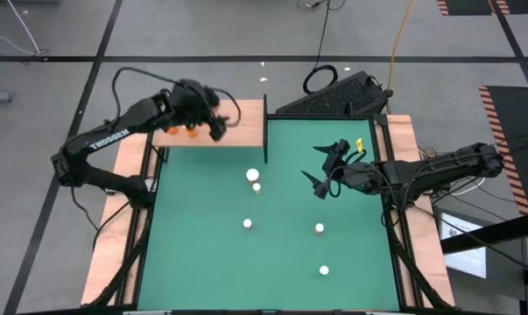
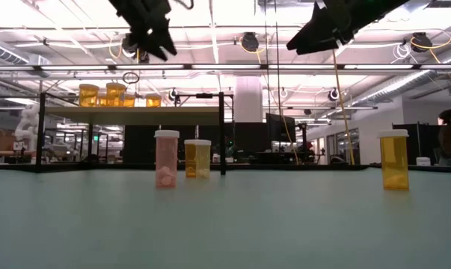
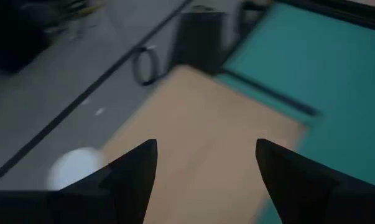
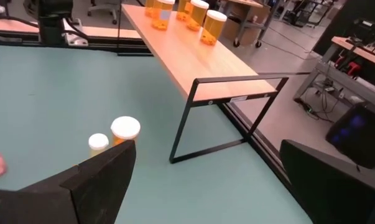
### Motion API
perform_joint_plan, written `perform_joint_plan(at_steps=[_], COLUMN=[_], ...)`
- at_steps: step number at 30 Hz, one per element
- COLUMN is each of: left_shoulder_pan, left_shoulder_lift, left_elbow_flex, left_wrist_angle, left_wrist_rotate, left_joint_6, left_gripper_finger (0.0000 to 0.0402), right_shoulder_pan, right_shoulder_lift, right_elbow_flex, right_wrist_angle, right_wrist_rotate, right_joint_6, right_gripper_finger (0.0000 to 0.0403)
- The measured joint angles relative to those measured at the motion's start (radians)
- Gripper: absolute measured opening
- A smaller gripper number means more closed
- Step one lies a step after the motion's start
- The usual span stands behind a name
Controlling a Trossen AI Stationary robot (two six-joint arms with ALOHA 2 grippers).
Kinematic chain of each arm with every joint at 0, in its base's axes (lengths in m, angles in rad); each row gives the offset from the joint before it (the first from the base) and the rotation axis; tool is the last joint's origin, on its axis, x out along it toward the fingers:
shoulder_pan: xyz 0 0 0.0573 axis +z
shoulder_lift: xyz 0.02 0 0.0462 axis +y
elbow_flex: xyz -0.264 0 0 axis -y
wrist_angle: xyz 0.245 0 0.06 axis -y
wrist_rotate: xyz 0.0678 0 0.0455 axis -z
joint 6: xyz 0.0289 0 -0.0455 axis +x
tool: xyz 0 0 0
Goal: Pick and place medicine bottles onto shelf by color
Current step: Put the big orange pill bottle on the shelf aligned with the other big orange pill bottle
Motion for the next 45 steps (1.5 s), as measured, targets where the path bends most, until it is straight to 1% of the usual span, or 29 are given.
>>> perform_joint_plan(at_steps=[3,6,9,12,16,18,25,31,35,45], left_shoulder_pan=[-0.102,-0.181,-0.227,-0.254,-0.275,-0.281,-0.305,-0.309,-0.31,-0.332], left_shoulder_lift=[0.016,0.037,0.05,0.08,0.131,0.166,0.31,0.411,0.442,0.443], left_elbow_flex=[0.0,0.0,0.0,0.0,0.0,0.0,0.0,0.0,0.0,0.0], left_wrist_angle=[0.003,0.0,-0.012,-0.012,-0.038,-0.068,-0.08,-0.086,-0.083,-0.05], left_wrist_rotate=[0.0,-0.004,-0.005,-0.01,-0.01,-0.011,-0.015,-0.083,-0.086,-0.111], left_joint_6=[0.0,0.008,0.012,-0.022,-0.085,-0.122,-0.209,-0.28,-0.318,-0.46], left_gripper_finger=[0.0269,0.0269,0.0269,0.0269,0.0271,0.0278,0.0324,0.035,0.0351,0.0351], right_shoulder_pan=[0.0,0.0,0.0,0.0,0.0,0.0,0.0,0.0,0.0,0.0], right_shoulder_lift=[0.006,0.014,0.018,0.021,0.021,0.021,0.021,0.021,0.021,0.021], right_elbow_flex=[0.0,0.0,0.0,0.0,0.0,0.0,0.0,0.0,0.0,0.0], right_wrist_angle=[0.0,0.0,0.0,-0.001,0.0,0.0,-0.004,-0.005,-0.005,-0.006], right_wrist_rotate=[0.0,0.0,0.0,0.0,0.0,0.0,0.0,0.0,0.001,0.003], right_joint_6=[0.002,0.003,0.005,0.004,-0.002,-0.007,-0.027,-0.044,-0.044,-0.048], right_gripper_finger=[0.0392,0.0392,0.0392,0.0392,0.0392,0.0392,0.0392,0.0392,0.0392,0.0392])
